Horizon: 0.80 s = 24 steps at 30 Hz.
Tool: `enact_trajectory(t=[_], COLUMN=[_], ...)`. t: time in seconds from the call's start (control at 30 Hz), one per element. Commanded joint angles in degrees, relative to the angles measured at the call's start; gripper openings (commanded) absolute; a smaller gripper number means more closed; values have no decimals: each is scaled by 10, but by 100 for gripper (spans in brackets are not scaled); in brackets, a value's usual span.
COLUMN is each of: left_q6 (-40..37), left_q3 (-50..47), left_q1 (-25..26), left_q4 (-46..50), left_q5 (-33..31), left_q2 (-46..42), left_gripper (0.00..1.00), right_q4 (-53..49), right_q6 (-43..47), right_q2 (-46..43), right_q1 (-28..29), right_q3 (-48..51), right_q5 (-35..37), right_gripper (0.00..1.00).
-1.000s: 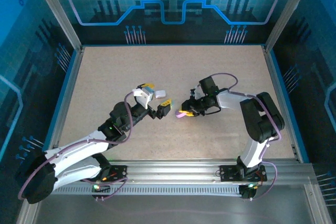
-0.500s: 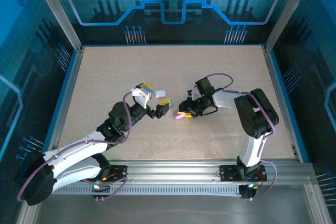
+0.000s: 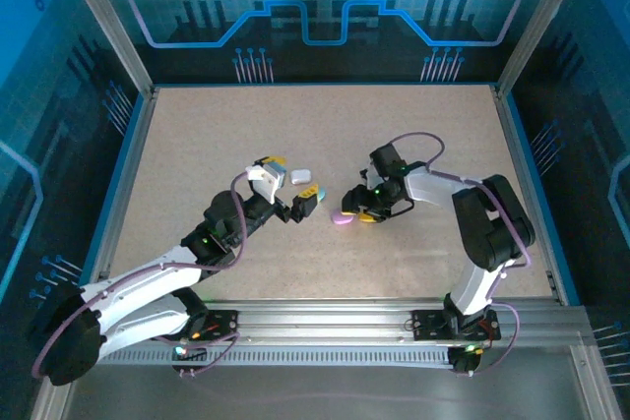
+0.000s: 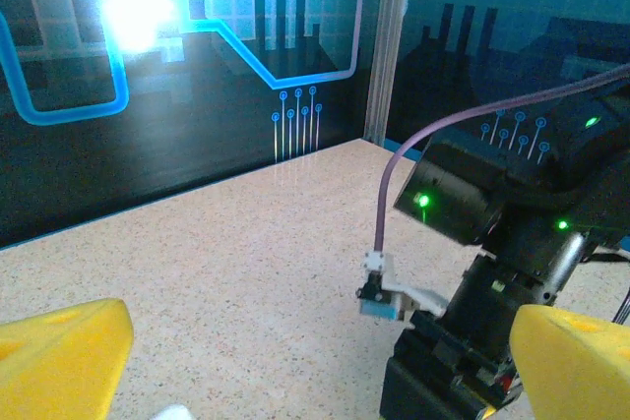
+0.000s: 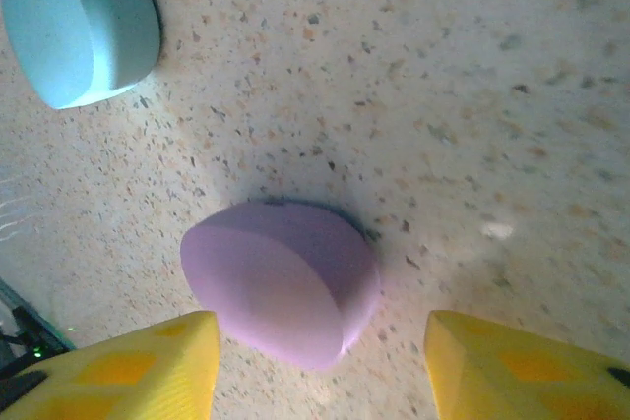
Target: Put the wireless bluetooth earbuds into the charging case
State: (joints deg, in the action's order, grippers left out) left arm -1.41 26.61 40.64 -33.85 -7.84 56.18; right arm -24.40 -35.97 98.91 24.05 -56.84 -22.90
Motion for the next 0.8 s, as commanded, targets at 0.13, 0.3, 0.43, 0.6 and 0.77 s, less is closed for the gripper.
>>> enact_trajectory(t=[0.13, 0.3, 0.43, 0.6, 0.77], left_q6=[8, 6, 11, 20, 11], left_q3=[15, 9, -8, -21, -41], left_q1=[-11, -41, -84, -147, -208], left_q4=[36, 78, 91, 129, 128], left_q5=[-54, -101, -135, -159, -230], left_q2=[-12, -26, -44, -49, -37], left_gripper=[99, 99, 99, 99, 99], right_q4=[-99, -40, 119, 228, 314], right_q6=[78, 163, 262, 259, 280], right_q2=[-167, -328, -425, -434, -337], right_q1=[-4, -1, -18, -108, -170], right_q3=[-49, 1, 137, 253, 286], right_q5=[198, 422, 545, 517, 385], right_gripper=[64, 71, 85, 90, 90])
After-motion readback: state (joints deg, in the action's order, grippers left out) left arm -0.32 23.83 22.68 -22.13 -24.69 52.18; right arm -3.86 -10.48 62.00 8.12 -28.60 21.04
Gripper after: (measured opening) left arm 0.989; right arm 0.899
